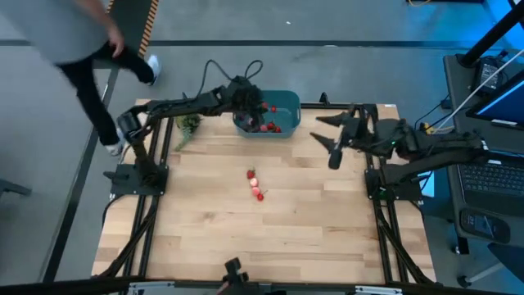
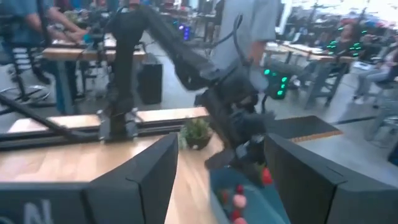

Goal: Pick and placing Produce into tupperware
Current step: Put the strawberry into the blue bin

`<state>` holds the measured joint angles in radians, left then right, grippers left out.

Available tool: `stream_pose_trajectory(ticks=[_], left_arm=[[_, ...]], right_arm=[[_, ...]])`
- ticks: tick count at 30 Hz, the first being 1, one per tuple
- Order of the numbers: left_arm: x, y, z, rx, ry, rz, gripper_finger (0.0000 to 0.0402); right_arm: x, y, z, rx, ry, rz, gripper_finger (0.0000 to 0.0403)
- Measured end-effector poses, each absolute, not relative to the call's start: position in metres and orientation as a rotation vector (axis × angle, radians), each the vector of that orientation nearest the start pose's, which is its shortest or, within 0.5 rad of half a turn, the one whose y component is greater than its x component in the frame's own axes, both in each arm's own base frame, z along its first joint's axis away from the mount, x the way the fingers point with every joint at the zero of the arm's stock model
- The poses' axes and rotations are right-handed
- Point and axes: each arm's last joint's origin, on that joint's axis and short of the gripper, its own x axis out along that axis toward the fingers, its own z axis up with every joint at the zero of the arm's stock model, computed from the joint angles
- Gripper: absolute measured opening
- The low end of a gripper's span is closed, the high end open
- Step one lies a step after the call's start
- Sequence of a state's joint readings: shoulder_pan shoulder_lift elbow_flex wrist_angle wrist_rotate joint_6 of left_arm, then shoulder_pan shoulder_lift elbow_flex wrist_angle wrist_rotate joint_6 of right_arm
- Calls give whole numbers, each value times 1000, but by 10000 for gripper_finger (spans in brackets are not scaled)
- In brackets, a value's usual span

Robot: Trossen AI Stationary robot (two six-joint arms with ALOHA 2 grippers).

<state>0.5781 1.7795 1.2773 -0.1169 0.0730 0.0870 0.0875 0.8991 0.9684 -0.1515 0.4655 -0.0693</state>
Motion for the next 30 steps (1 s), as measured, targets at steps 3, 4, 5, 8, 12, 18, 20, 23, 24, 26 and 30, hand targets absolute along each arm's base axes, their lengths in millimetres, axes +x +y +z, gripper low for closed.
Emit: stream_pose_trajectory(ticks=[3, 4, 5, 8, 12, 18, 20, 23, 24, 26, 30], left_arm=[[348, 226, 230, -164, 680, 467, 138], [354, 230, 227, -172, 693, 468, 137], [359, 233, 222, -183, 708, 470, 136], [371, 241, 209, -239, 750, 483, 136], [384, 251, 196, -320, 782, 522, 139], [394, 259, 181, -389, 862, 592, 136], [397, 261, 178, -406, 865, 604, 137], [398, 261, 174, -419, 884, 607, 139], [398, 262, 173, -423, 881, 608, 139], [397, 261, 172, -448, 891, 616, 138], [396, 263, 172, -489, 883, 617, 137]], right_arm=[[182, -1, 383, -104, 83, -394, 241], [181, -2, 383, -104, 79, -400, 241], [180, -3, 384, -105, 77, -405, 241], [178, -6, 384, -105, 78, -423, 241], [177, -9, 379, -112, 133, -440, 241], [176, -12, 374, -95, 178, -453, 241], [176, -12, 374, -96, 182, -452, 241], [176, -12, 373, -97, 189, -451, 241], [176, -12, 373, -98, 193, -451, 241], [176, -12, 372, -99, 200, -450, 241], [176, -12, 371, -100, 211, -450, 241]])
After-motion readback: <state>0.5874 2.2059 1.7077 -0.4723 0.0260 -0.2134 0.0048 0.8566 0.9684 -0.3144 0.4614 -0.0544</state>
